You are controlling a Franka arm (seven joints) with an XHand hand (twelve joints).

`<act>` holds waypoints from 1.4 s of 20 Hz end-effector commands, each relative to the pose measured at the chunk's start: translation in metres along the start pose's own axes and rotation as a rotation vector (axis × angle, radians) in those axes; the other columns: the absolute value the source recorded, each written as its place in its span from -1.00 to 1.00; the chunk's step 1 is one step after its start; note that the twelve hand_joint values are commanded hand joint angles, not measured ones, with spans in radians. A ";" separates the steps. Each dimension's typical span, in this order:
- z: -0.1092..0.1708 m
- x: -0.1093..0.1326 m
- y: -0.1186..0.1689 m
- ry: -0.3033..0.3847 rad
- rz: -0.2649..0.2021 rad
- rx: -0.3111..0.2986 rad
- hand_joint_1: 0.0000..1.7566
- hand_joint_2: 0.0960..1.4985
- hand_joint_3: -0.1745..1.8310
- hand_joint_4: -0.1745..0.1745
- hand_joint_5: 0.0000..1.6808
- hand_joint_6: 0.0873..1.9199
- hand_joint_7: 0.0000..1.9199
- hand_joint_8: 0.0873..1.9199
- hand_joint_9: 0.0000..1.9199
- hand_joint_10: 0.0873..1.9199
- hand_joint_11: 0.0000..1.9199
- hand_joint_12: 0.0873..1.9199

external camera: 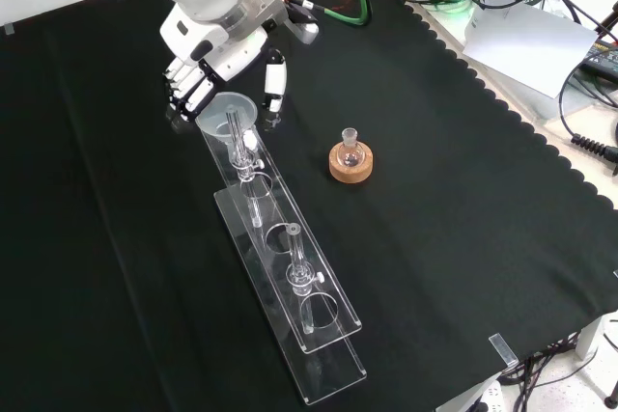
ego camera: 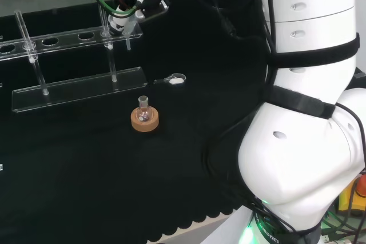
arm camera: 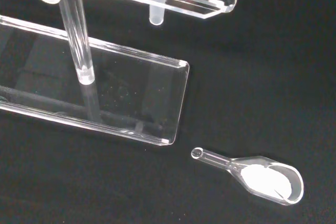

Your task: Pick up the funnel from the transparent funnel stand.

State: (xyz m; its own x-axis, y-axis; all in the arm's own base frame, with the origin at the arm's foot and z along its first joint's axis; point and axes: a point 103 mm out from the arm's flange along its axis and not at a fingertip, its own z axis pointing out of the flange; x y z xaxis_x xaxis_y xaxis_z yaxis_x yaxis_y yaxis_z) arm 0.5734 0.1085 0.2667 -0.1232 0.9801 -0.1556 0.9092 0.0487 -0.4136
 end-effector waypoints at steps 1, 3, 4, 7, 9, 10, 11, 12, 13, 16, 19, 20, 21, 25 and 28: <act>0.003 -0.003 0.004 0.005 -0.009 0.011 -0.27 0.02 -0.64 -0.47 -0.80 -1.00 -1.00 -0.35 -0.83 -0.15 -0.86 0.56; 0.005 -0.003 0.005 0.006 -0.010 0.016 -0.27 0.01 -0.64 -0.47 -0.80 -1.00 -1.00 -0.35 -0.82 -0.15 -0.86 0.56; 0.005 -0.004 0.006 0.006 -0.010 0.019 -0.27 0.01 -0.64 -0.47 -0.80 -1.00 -1.00 -0.35 -0.82 -0.15 -0.86 0.56; 0.007 -0.004 0.007 -0.004 -0.008 0.024 -0.27 0.01 -0.63 -0.47 -0.80 -1.00 -1.00 -0.35 -0.81 -0.15 -0.85 0.56; 0.007 -0.003 0.008 -0.012 -0.007 0.031 -0.27 0.01 -0.62 -0.47 -0.79 -1.00 -1.00 -0.34 -0.79 -0.16 -0.85 0.55; 0.007 -0.003 0.009 -0.014 -0.006 0.031 -0.27 0.01 -0.62 -0.47 -0.79 -1.00 -1.00 -0.33 -0.78 -0.17 -0.85 0.55; 0.008 -0.002 0.009 -0.019 -0.008 0.031 -0.27 0.00 -0.61 -0.48 -0.79 -1.00 -1.00 -0.32 -0.76 -0.19 -0.85 0.55; 0.007 -0.002 0.009 -0.026 -0.007 0.028 -0.27 -0.01 -0.59 -0.48 -0.78 -1.00 -0.99 -0.32 -0.73 -0.21 -0.84 0.55; 0.007 -0.002 0.009 -0.044 -0.005 0.026 -0.26 -0.02 -0.57 -0.49 -0.77 -1.00 -0.96 -0.31 -0.69 -0.24 -0.84 0.54; 0.003 -0.001 0.008 -0.113 0.007 0.007 -0.22 -0.05 -0.49 -0.49 -0.68 -1.00 -0.78 -0.31 -0.50 -0.33 -0.78 0.50; -0.006 0.004 0.003 -0.217 0.040 -0.068 -0.14 -0.07 -0.38 -0.41 -0.44 -1.00 -0.51 -0.34 -0.22 -0.44 -0.63 0.42; -0.009 0.004 0.001 -0.248 0.046 -0.089 -0.11 -0.07 -0.34 -0.38 -0.36 -1.00 -0.44 -0.36 -0.15 -0.47 -0.59 0.39; -0.015 0.006 -0.002 -0.279 0.057 -0.113 -0.09 -0.07 -0.31 -0.35 -0.28 -0.98 -0.39 -0.37 -0.10 -0.50 -0.56 0.37; -0.042 0.007 -0.017 -0.350 0.074 -0.174 -0.03 -0.07 -0.25 -0.17 -0.03 -0.80 -0.26 -0.41 0.03 -0.57 -0.47 0.31; -0.066 0.003 -0.031 -0.363 0.078 -0.173 -0.02 -0.06 -0.24 -0.13 0.01 -0.74 -0.24 -0.41 0.05 -0.58 -0.45 0.31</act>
State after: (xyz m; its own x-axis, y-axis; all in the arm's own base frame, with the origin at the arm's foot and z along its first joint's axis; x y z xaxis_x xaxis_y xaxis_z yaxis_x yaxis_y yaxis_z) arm 0.5757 0.1133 0.2941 -0.1665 0.8865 -0.4317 0.9546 0.0353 -0.2958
